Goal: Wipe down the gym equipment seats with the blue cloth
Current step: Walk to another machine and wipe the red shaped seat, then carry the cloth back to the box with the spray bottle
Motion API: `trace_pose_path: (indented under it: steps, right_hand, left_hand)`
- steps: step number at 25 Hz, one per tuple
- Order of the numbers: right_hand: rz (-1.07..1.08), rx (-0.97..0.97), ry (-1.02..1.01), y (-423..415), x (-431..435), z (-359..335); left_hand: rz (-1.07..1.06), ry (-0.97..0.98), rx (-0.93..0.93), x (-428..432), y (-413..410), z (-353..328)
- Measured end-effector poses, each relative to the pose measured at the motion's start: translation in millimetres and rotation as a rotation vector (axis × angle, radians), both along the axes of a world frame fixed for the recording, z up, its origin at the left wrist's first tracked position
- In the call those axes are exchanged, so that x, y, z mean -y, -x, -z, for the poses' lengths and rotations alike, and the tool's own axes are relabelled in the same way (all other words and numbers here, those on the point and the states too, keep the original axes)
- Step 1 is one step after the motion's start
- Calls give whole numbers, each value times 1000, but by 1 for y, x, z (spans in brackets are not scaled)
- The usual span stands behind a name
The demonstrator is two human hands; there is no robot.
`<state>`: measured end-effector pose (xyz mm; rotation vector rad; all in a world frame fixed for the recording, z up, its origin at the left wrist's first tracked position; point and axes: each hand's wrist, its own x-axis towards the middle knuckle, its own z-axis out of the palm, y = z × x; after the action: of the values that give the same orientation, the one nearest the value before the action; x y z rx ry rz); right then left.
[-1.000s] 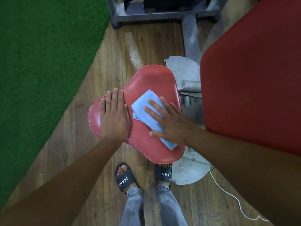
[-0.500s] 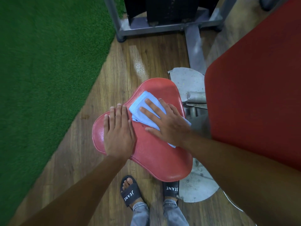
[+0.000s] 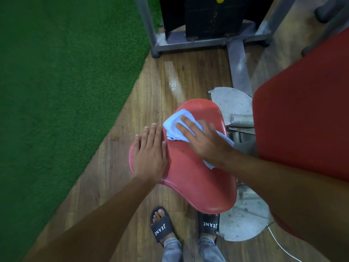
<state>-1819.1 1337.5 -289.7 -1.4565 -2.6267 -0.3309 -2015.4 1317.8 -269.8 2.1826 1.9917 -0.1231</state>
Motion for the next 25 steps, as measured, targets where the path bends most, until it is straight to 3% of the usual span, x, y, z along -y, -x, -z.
trace_pose_path:
  steps: [6,14,25]
  right_hand:
    - [-49,-112,54,82,-60,-75]
    - [-237,-115,185,266,-99,-232]
    - [-630,-52,241,528,14,-461]
  left_hand:
    - [-164,-30,-16,-30,77,-68]
    - [-457,-145,-43,-20,250,-227]
    - [-947,-214,-94,159,447,-455]
